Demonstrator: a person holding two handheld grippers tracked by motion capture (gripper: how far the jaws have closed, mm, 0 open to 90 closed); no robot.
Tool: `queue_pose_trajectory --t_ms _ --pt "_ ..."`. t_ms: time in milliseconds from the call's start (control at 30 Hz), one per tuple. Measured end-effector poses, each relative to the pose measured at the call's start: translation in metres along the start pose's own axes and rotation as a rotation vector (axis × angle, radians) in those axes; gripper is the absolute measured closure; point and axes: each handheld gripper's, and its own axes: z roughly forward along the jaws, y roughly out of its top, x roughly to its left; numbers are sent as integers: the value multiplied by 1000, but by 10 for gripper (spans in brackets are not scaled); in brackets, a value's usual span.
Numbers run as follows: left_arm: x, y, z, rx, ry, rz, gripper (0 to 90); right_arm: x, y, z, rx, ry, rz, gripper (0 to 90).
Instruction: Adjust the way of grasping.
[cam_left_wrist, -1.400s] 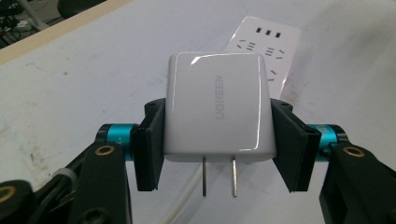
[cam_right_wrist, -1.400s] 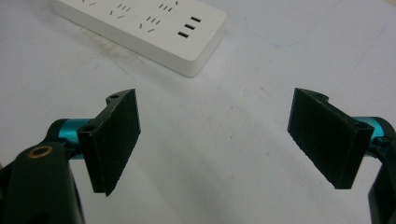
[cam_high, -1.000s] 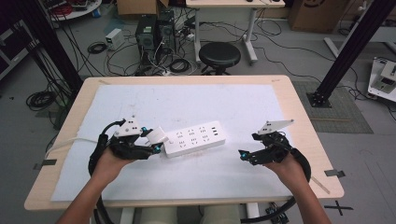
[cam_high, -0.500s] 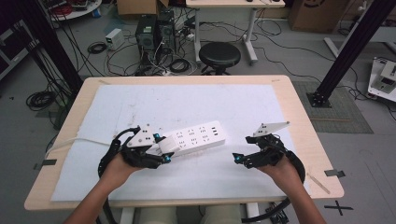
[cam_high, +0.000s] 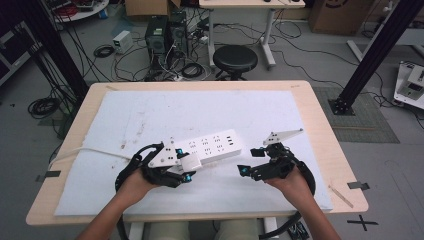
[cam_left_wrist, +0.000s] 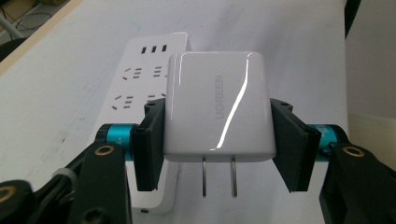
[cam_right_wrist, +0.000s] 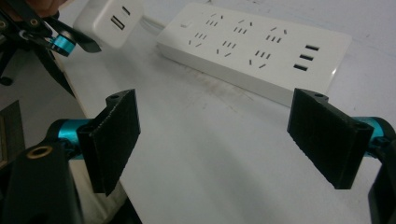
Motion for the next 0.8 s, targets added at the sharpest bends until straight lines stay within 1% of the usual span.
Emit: queue_pose_trajectory --t_ms 33,67,100,233,500,600,800 --pt "0 0 0 0 0 0 425 0 0 0 0 0 0 173" --pt "-1 1 2 -4 -5 14 425 1 1 1 -1 8 5 173" --pt "-2 1 3 -7 -7 14 425 3 3 3 0 20 11 174" --pt "-6 2 6 -6 -18 49 425 6 4 5 7 30 18 174" --pt "-13 5 12 -28 -49 84 425 10 7 10 13 62 51 174" --pt "-14 8 14 -24 -58 100 425 12 8 13 9 72 54 173" --pt "-16 10 17 -39 -47 116 425 15 13 15 2 116 75 173"
